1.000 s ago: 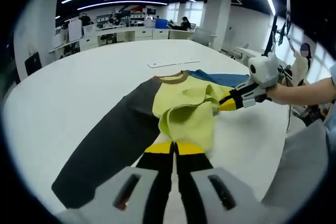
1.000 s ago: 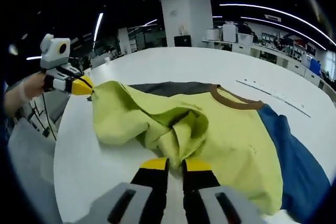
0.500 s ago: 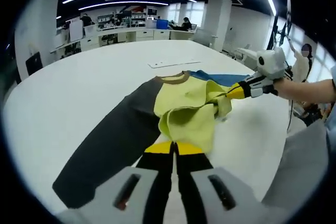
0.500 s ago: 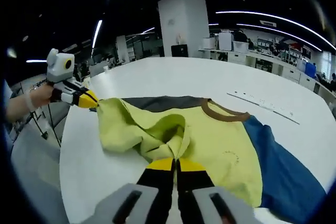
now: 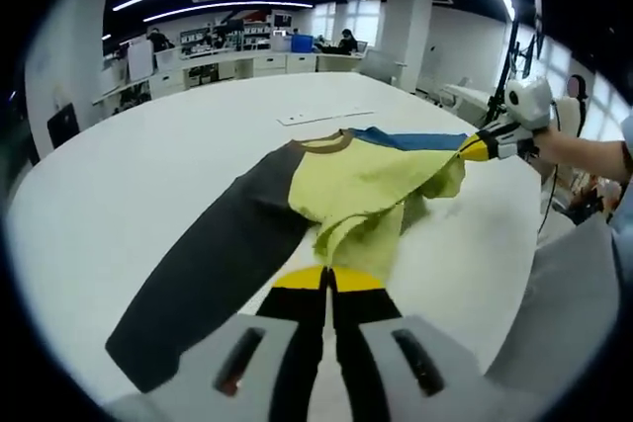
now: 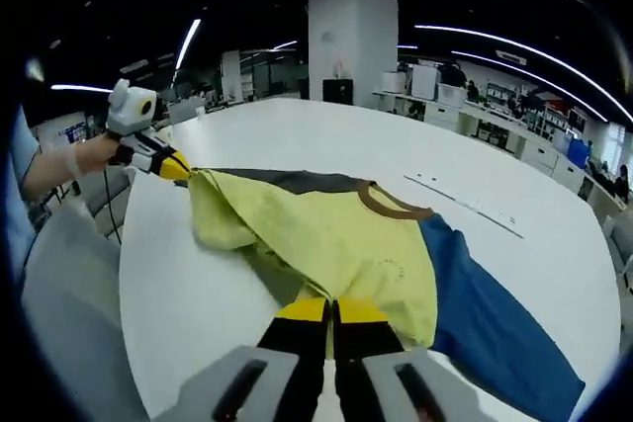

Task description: Fold the garment on the visible template until the final outline fits inside the template.

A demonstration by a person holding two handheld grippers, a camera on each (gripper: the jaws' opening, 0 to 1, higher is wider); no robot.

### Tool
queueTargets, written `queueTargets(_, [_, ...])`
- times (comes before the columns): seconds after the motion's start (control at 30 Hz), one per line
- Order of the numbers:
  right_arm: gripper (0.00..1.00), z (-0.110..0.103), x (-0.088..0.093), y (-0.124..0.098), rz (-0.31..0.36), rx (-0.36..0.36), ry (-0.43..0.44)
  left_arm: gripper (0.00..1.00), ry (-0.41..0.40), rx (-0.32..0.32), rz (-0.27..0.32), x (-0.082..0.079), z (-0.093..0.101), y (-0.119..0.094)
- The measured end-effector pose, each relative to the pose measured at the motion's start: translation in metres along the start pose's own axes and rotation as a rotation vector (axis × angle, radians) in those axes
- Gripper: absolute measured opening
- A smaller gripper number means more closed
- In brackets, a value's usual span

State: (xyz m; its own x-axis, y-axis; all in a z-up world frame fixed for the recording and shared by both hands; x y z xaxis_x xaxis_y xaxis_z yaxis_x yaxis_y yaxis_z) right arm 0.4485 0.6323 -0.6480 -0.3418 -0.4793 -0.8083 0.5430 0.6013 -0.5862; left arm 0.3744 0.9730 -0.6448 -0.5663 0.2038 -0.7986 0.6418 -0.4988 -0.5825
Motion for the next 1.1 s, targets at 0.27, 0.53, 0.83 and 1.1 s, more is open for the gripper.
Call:
queueTargets(0.27, [0.00, 0.000, 0.007, -0.034, -0.010, 0.026, -0.053, 0.00, 0.047, 0.029, -0.021, 0.000, 0.017, -0.010])
queueTargets(0.53, [0.00, -0.015, 0.010, -0.064, -0.022, 0.028, -0.145, 0.00, 0.111, 0.080, -0.054, 0.004, 0.043, -0.019])
queueTargets(0.83, [0.00, -0.034, 0.025, -0.089, -0.067, 0.005, -0.242, 0.00, 0.160, 0.105, -0.134, 0.025, 0.058, -0.033])
queueTargets(1.1, [0.00, -0.052, 0.044, -0.094, -0.128, -0.043, -0.303, 0.00, 0.197, 0.122, -0.208, 0.041, 0.067, -0.041])
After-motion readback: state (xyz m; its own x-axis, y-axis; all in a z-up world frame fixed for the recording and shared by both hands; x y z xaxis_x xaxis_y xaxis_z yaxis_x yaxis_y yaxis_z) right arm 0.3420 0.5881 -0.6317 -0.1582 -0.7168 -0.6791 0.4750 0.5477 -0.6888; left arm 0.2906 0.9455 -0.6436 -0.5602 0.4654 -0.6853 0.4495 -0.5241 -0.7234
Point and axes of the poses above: the point that each gripper's makers call its tool centre point, and the gripper's own axes: y roughly forward along the fingers, z roughly to its right, x roughly out of its underside, the point moved 7 cm from there along -y, roughly backward along the fingers, and after that the axes turned 5 degrees about x, right-handed, at the moved point
